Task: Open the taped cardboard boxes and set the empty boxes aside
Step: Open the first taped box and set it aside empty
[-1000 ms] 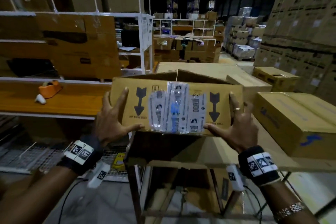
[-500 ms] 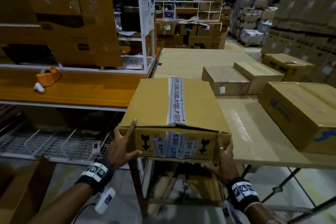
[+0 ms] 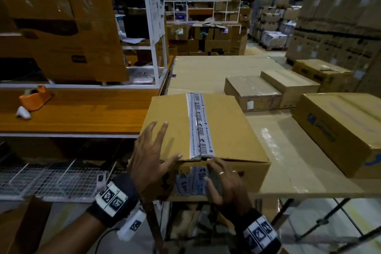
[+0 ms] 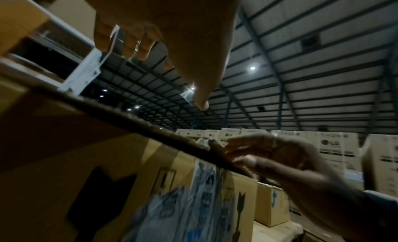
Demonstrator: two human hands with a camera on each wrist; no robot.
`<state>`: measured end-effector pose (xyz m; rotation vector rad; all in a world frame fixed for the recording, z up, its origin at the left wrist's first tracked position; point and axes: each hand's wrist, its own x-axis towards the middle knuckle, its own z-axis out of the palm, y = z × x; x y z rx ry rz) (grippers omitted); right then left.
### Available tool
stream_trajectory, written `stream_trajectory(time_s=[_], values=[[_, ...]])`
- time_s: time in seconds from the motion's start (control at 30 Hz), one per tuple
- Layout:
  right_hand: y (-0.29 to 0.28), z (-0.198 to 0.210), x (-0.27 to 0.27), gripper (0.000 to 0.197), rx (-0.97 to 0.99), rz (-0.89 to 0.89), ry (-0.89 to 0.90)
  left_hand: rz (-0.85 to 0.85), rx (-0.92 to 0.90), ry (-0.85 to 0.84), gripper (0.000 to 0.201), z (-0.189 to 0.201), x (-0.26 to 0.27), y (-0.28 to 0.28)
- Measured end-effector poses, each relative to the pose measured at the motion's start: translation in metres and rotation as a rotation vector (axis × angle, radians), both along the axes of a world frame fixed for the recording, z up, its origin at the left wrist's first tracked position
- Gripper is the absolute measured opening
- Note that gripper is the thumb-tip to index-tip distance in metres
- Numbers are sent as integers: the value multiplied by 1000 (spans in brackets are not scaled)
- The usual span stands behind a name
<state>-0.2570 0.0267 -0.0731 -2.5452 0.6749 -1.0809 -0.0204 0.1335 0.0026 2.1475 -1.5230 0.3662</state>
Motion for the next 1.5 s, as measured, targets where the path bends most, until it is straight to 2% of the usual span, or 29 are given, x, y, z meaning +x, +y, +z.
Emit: stream_trajectory(time_s=[0.13, 0.33, 0.4, 0.47, 0.53, 0.63, 0.87, 0.97, 1.07, 1.17, 1.27, 1.4, 1.5], values=[[-8, 6, 18, 41, 37, 23, -60, -138, 22, -60, 102, 28, 10, -31], [-17, 36, 4, 55, -47, -131, -74, -288, 53, -210, 95, 77, 27, -82], [-30, 52, -2, 60, -72, -190, -95, -437, 45, -283, 86, 90, 26, -110], [-44, 65, -8, 66, -95, -230, -109, -639, 117, -279, 78, 96, 20, -143], [-60, 74, -15, 72, -94, -268, -107, -797, 200, -282, 74, 95, 8, -180], [-88, 70, -25, 78, -68, -361, -33, -921, 232, -344, 65, 85, -21, -231], [-142, 52, -48, 88, 137, -555, 196, -1015, 497, -481, 60, 56, -75, -334], [-160, 42, -53, 86, 360, -549, 295, -1040, 610, -543, 52, 36, -79, -367], [-167, 29, -56, 74, 523, -507, 320, -1064, 651, -468, 38, 11, -68, -385], [-166, 22, -55, 53, 663, -486, 286, -1093, 614, -259, 33, -9, -61, -394], [-167, 20, -50, 34, 604, -545, 282, -1091, 517, -118, 26, -17, -60, -398], [-168, 26, -51, 37, 629, -524, 277, -1106, 532, -38, 22, -11, -57, -405], [-179, 46, -61, 46, 704, -411, 304, -1072, 575, -63, 31, 0, -57, -416]])
